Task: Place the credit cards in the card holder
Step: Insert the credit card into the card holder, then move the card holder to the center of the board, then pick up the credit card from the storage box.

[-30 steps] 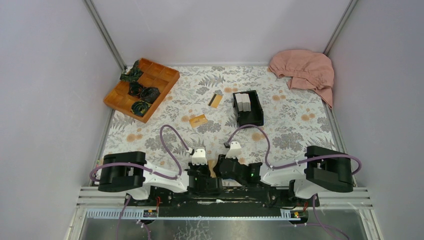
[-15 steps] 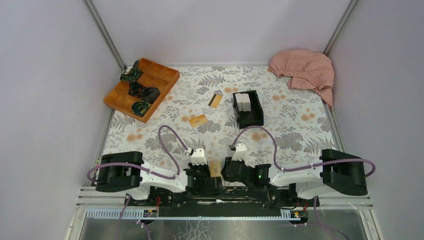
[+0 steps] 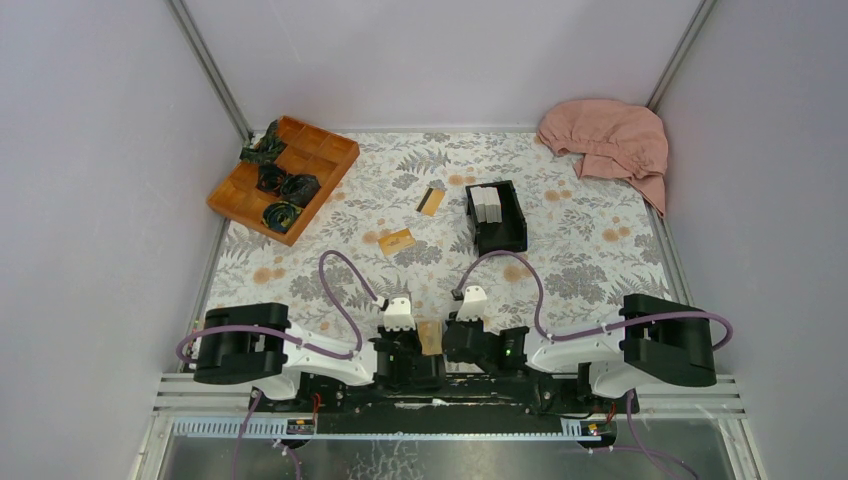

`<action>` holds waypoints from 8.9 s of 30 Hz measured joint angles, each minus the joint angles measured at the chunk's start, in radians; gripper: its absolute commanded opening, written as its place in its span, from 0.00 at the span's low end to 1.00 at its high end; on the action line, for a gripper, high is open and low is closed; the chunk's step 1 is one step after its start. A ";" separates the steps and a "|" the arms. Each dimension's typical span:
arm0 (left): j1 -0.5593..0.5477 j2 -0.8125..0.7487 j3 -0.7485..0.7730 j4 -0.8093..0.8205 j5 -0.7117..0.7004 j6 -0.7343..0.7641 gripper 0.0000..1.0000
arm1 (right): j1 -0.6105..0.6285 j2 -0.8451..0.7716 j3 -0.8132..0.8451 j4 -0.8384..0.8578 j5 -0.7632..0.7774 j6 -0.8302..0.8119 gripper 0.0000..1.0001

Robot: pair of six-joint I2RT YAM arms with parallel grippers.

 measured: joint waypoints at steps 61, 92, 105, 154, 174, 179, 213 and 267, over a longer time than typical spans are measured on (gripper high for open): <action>-0.197 -0.058 -0.014 -0.420 0.013 -0.491 0.23 | 0.005 0.158 0.025 0.238 0.060 0.023 0.04; -0.058 -0.015 -0.055 -0.115 -0.099 -0.081 0.25 | -0.008 0.132 0.074 0.097 0.060 -0.014 0.06; 0.025 0.023 -0.019 0.101 -0.048 0.080 0.24 | -0.159 0.066 0.042 0.037 0.010 -0.076 0.06; 0.347 -0.166 0.030 0.102 0.116 0.346 0.59 | -0.383 -0.061 0.124 -0.120 -0.093 -0.336 0.32; 0.472 -0.209 0.177 0.216 0.221 0.685 0.83 | -0.779 -0.082 0.451 -0.222 -0.109 -0.597 0.60; 0.549 -0.212 0.194 0.255 0.283 0.723 0.84 | -0.945 0.044 0.531 -0.173 -0.268 -0.627 0.60; 0.718 -0.091 0.270 0.357 0.502 0.771 0.84 | -1.153 0.389 0.697 -0.078 -0.769 -0.582 0.61; 0.727 -0.069 0.286 0.369 0.544 0.771 0.84 | -1.163 0.412 0.672 -0.026 -0.883 -0.481 0.29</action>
